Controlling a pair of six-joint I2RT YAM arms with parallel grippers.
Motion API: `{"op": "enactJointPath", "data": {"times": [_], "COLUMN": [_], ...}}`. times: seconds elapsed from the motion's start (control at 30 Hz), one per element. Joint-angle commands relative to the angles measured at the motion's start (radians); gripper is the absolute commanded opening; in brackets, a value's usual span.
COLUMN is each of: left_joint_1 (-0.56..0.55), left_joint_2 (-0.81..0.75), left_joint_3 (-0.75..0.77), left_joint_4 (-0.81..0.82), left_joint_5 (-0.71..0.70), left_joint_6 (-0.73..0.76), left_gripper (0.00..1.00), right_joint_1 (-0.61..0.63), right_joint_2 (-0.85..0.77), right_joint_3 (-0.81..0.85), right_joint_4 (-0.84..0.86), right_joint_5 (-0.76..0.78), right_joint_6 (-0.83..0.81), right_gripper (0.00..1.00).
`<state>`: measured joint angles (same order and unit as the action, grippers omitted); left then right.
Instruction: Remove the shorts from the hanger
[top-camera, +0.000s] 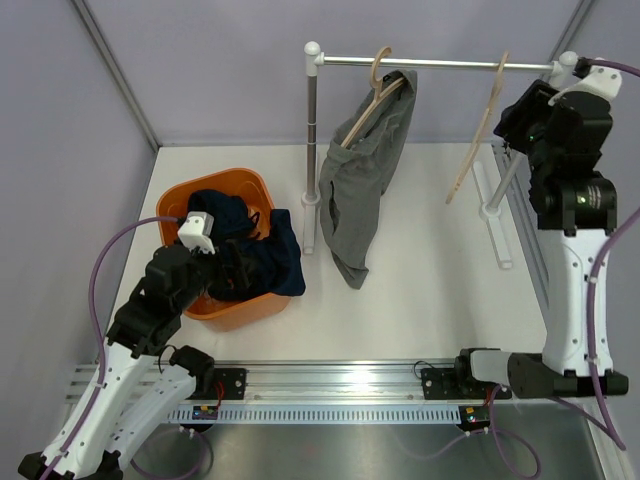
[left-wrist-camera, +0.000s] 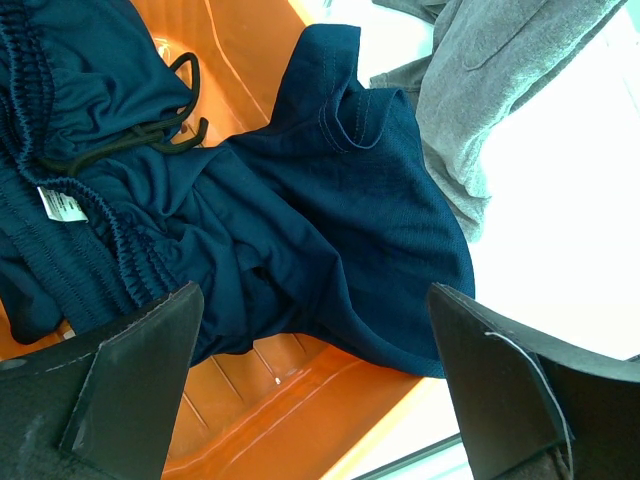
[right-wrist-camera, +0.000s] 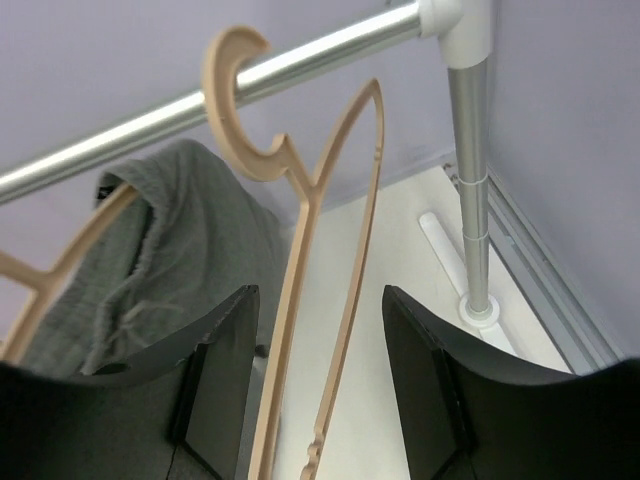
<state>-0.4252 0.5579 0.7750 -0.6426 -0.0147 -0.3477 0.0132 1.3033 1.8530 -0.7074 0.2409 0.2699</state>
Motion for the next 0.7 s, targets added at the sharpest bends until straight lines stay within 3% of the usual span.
{"op": "enactJointPath", "data": {"times": [0.0,0.17,0.4,0.6,0.67], "left_joint_1": [-0.007,-0.006,-0.006,-0.006,-0.006], "left_joint_2": [-0.003,-0.001,0.003,0.008,0.007], "left_joint_3": [-0.003,-0.002,-0.005,-0.005,-0.005], "left_joint_4": [0.018,0.017,0.015,0.014,0.014], "left_joint_5": [-0.011,-0.013,-0.027,-0.028,-0.03], "left_joint_6": [0.001,0.0,-0.002,-0.002,-0.002], "left_gripper": [0.99,0.99,0.99,0.99,0.99], "right_joint_1": [0.023,0.305,0.436,0.562,0.573], "right_joint_2": [-0.064,0.014,0.18,0.449,0.484], "right_joint_3": [0.017,0.093,0.179,0.501,0.531], "right_joint_4": [-0.044,-0.081,-0.009,-0.092,-0.09], "right_joint_5": [-0.052,0.103,0.096,0.204,0.218], "right_joint_6": [0.069,0.04,0.104,0.078,0.083], "right_gripper": [0.61,0.63,0.64,0.68,0.69]}}
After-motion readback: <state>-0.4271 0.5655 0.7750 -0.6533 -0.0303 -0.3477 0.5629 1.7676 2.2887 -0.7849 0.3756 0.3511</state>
